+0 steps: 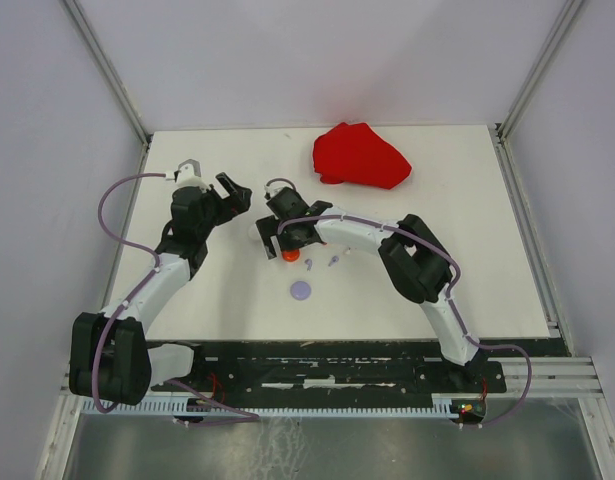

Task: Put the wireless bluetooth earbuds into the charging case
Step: Pick up the charging case at the center of the board.

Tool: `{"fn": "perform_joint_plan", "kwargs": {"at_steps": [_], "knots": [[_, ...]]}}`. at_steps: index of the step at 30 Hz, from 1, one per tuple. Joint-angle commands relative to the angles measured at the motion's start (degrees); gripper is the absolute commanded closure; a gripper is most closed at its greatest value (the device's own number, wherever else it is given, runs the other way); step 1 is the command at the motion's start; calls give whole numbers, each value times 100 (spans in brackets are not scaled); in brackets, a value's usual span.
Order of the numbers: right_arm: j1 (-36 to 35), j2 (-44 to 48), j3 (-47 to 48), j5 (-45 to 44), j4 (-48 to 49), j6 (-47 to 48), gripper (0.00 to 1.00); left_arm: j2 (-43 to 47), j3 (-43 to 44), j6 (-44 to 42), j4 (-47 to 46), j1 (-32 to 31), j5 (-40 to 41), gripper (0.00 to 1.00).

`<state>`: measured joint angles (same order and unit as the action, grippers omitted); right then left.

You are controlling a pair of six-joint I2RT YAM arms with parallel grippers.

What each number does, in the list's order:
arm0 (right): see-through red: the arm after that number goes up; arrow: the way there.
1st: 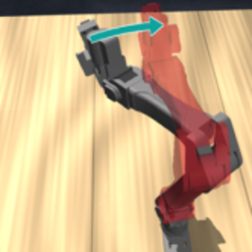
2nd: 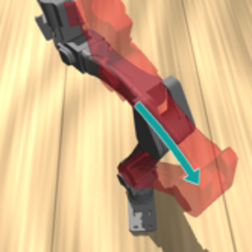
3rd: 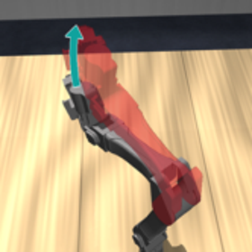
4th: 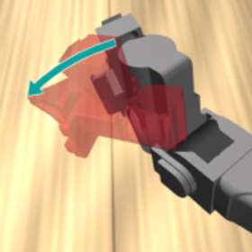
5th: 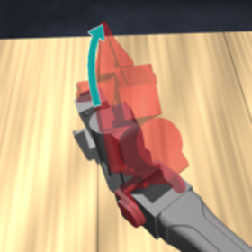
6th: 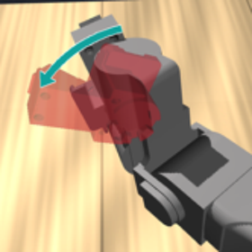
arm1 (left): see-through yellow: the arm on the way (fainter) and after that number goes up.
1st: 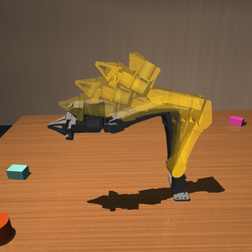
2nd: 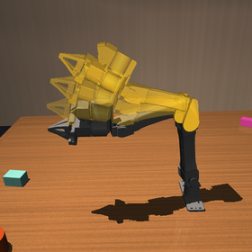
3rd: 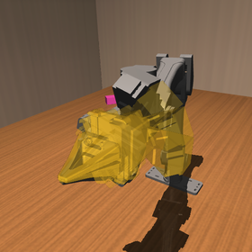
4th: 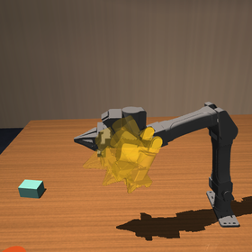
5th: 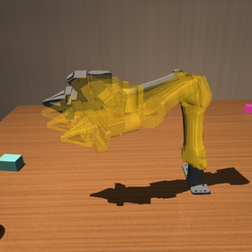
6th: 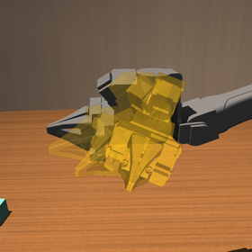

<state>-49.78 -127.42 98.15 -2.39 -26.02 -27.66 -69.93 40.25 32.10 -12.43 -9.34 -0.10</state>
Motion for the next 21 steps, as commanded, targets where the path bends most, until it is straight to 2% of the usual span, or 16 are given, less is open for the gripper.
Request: {"fn": "perform_joint_plan", "kwargs": {"at_steps": [1, 14, 21], "knots": [[-32, 105, 17, -208, -155, 389, 1, 14, 176, 108, -132, 36, 46, 1], [-41, 409, -569, -104, -146, 1382, 8, -85, 198, 192, -142, 38, -16, 0], [-107, 447, -628, -95, -157, 1665, 18, -83, 194, 209, -155, 46, -54, 2]]}}
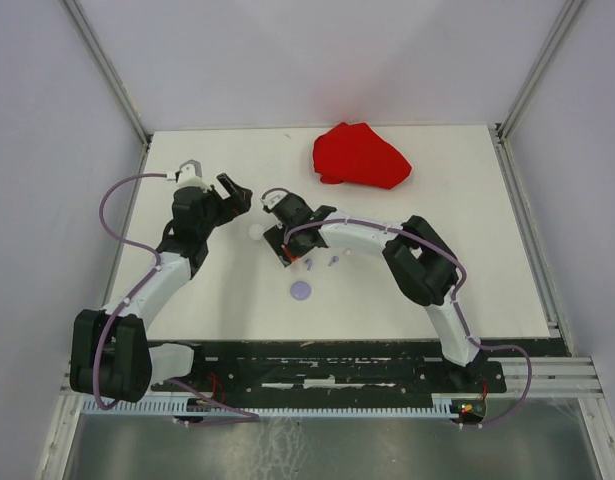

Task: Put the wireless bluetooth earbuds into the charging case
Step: Pick up the charging case at the center of the board.

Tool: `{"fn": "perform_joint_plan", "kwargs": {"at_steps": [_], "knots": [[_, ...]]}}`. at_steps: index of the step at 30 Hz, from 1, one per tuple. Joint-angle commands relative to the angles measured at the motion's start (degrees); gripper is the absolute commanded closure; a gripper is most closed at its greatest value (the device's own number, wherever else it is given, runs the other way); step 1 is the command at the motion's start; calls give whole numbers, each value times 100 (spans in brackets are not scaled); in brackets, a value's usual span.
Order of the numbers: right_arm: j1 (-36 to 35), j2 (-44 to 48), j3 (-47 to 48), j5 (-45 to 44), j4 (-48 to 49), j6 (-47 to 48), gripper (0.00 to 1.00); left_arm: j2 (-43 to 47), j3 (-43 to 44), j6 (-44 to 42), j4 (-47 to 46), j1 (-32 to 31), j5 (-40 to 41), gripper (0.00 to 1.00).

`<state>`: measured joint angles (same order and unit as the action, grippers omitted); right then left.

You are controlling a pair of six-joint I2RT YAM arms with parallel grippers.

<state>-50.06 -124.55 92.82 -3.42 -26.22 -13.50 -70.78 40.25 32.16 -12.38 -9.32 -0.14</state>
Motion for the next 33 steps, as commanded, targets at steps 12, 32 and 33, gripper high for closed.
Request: {"fn": "perform_joint_plan", "kwargs": {"at_steps": [12, 32, 33], "knots": [[-222, 125, -140, -1, -208, 653, 26, -1, 172, 227, -159, 41, -72, 2], [-232, 25, -141, -311, -315, 1086, 38, -36, 265, 220, -133, 53, -188, 6], [-225, 27, -141, -328, -301, 1093, 39, -45, 269, 220, -133, 60, -195, 6]]}}
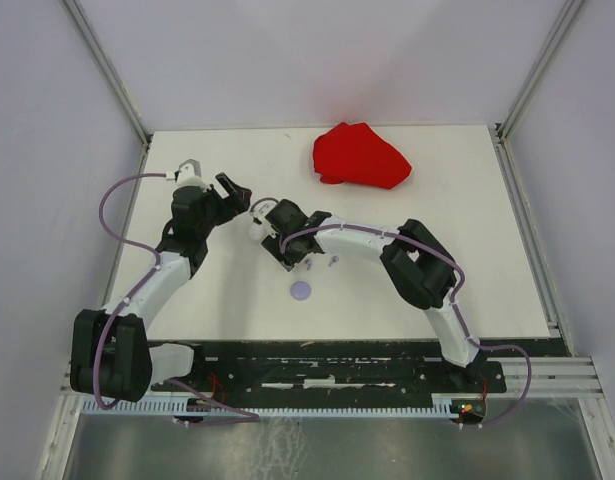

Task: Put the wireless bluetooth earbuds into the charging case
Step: Pick up the charging case at the center of the board.

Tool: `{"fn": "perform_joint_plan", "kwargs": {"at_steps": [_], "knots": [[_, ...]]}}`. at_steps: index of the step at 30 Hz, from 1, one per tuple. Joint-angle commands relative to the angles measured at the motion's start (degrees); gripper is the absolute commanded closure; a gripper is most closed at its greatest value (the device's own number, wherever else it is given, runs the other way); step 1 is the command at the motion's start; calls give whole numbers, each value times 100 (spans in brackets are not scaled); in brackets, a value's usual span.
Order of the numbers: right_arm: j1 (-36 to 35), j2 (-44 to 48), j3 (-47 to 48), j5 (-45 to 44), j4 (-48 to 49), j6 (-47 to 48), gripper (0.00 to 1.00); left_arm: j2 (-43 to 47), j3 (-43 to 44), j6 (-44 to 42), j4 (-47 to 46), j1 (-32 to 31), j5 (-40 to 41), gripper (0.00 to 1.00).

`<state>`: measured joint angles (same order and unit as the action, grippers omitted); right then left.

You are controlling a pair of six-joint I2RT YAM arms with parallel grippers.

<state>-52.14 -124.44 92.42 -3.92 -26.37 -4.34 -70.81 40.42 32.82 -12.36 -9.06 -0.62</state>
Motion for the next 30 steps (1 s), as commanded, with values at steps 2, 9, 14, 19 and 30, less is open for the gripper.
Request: {"fn": "perform_joint_plan", "kwargs": {"at_steps": [2, 9, 14, 19, 30], "knots": [[-16, 3, -96, -299, -272, 190, 39, -56, 255, 155, -134, 34, -170, 7], [35, -59, -84, -218, -180, 199, 37, -56, 255, 163, -118, 32, -175, 7], [53, -114, -101, -112, -83, 197, 36, -39, 247, 150, -100, 34, -167, 7], [55, -176, -91, -44, -49, 203, 36, -6, 230, 146, -82, 39, -155, 7], [116, -253, -68, 178, 70, 219, 34, 40, 186, 155, -39, 63, -166, 7]]}}
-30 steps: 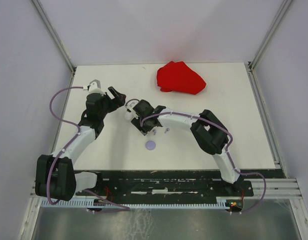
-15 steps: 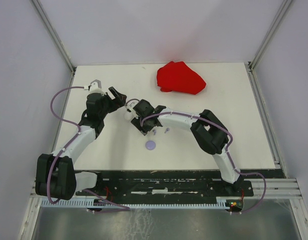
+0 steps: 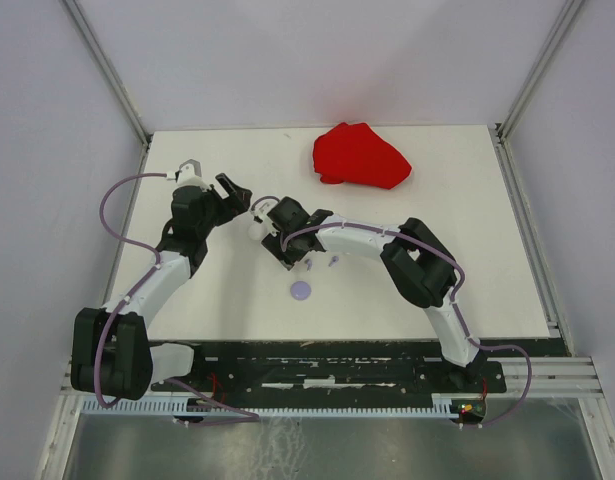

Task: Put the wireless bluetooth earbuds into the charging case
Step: Pick up the charging case at the center of the board.

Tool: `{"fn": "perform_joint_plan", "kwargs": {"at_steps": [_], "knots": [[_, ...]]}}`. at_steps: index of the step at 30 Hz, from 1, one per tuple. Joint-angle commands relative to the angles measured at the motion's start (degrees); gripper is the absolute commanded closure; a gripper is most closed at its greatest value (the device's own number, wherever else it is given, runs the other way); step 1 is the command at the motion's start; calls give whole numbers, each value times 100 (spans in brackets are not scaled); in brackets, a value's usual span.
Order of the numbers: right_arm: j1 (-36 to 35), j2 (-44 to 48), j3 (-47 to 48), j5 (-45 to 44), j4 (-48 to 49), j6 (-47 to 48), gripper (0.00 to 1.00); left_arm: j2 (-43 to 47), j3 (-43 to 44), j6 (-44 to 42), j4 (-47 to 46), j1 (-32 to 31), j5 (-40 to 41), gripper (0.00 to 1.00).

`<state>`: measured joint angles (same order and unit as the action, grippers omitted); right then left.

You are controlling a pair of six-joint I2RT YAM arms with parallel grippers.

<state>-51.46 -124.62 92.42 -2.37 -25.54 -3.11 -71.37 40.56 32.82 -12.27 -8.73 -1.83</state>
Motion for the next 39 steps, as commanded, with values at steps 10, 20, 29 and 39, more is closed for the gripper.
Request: {"fn": "perform_joint_plan", "kwargs": {"at_steps": [10, 20, 29, 39], "knots": [[75, -283, -62, 110, 14, 92, 41, 140, 116, 177, -47, 40, -42, 7], [143, 54, -531, 87, 495, 14, 55, 11, 95, 229, -222, 43, -387, 1], [436, 1282, -1569, 327, 1727, -88, 58, -509, 204, 589, -888, 43, -1628, 1], [867, 2536, -2514, 674, 2598, -63, 60, -700, 7, 892, -1491, 29, -2098, 1]]}}
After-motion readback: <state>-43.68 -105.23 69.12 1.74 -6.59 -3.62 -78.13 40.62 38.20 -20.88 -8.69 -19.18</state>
